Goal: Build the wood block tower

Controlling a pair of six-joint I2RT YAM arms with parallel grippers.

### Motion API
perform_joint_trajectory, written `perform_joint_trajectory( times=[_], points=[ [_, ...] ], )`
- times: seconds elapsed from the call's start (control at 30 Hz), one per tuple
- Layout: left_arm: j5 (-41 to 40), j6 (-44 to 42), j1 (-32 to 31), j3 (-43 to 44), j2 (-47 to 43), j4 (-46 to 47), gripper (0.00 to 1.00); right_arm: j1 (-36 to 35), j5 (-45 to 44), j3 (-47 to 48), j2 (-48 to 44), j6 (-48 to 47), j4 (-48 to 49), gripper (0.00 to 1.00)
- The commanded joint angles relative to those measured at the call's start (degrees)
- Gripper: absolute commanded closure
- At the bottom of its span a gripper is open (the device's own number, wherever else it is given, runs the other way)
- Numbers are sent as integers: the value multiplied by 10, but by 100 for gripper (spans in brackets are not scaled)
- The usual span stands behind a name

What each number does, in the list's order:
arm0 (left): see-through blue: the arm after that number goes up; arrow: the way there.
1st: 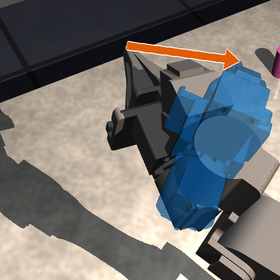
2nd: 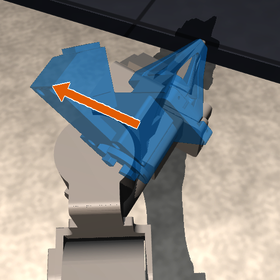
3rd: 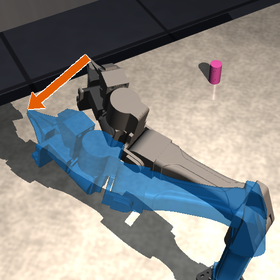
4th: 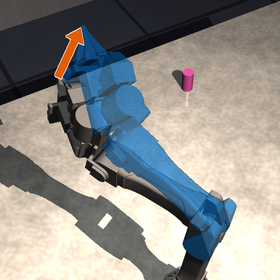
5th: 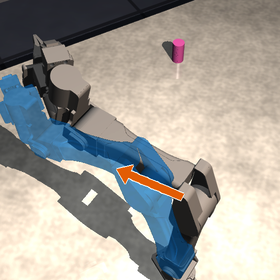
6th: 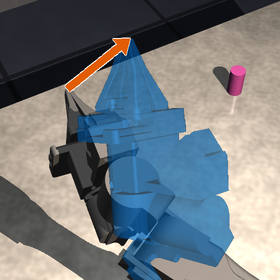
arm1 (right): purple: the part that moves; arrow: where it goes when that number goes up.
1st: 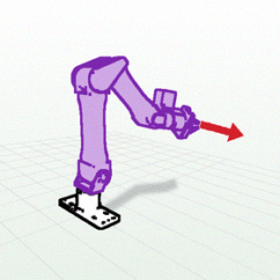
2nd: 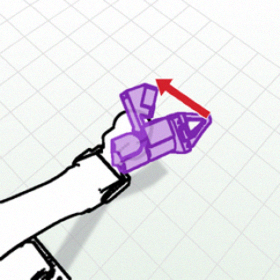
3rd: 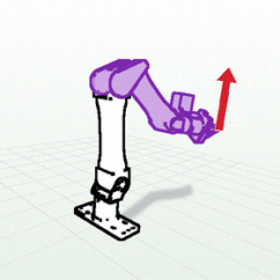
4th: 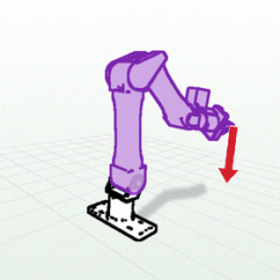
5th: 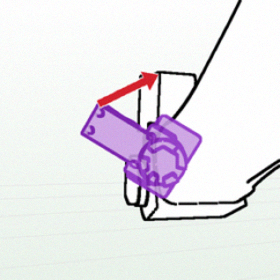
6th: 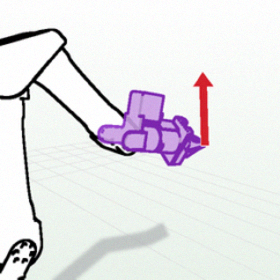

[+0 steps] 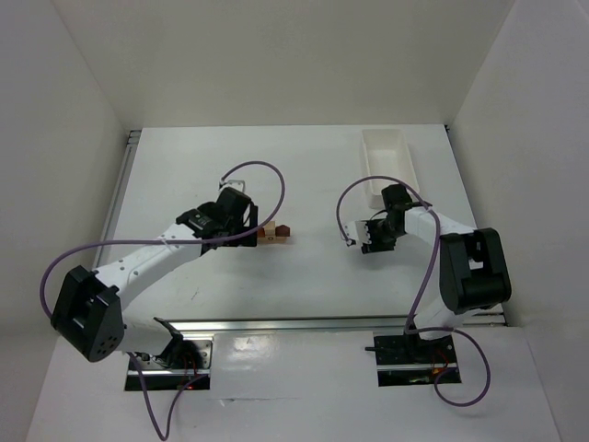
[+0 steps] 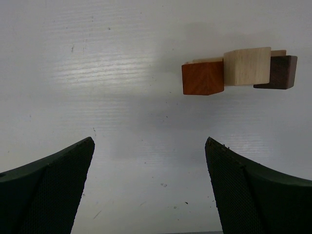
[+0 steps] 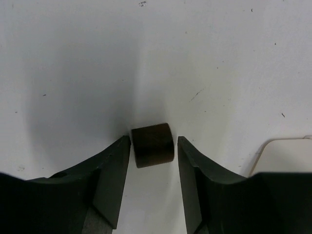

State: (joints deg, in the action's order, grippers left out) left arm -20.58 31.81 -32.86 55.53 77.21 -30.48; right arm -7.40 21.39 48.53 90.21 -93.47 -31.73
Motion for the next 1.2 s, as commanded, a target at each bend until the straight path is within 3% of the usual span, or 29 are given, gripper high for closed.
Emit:
perform_joint_trajectory(
  times=[0.0, 0.13, 0.2, 0.27, 0.33, 0.5, 0.7, 0.97, 1.17],
  points=[
    [-23, 14, -4, 26, -5, -11, 0, 5, -14, 7, 26, -15, -10, 49],
    [-28, 14, -4, 26, -23, -16, 0, 5, -14, 7, 26, -21, -30, 61],
    [-33, 14, -4, 26, -29, -16, 0, 5, -14, 7, 21, -21, -30, 61],
    [-33, 19, -4, 26, -36, -23, 0, 5, -14, 7, 8, -15, -30, 73],
    [-39, 19, -4, 26, -50, -28, 0, 5, 7, 12, -1, -15, -30, 74],
    [-39, 39, -4, 26, -80, -40, 0, 5, 75, 18, -34, 42, 0, 100],
    [-44, 50, -4, 13, -129, -58, 0, 5, 160, 51, -55, 119, 27, 100],
    [-68, 91, -4, 12, -170, -98, 0, -2, 312, 192, 8, 232, -62, 100],
    [-75, 104, -4, 18, -187, -130, 0, -73, 262, 199, 0, 296, 11, 100]
  ],
)
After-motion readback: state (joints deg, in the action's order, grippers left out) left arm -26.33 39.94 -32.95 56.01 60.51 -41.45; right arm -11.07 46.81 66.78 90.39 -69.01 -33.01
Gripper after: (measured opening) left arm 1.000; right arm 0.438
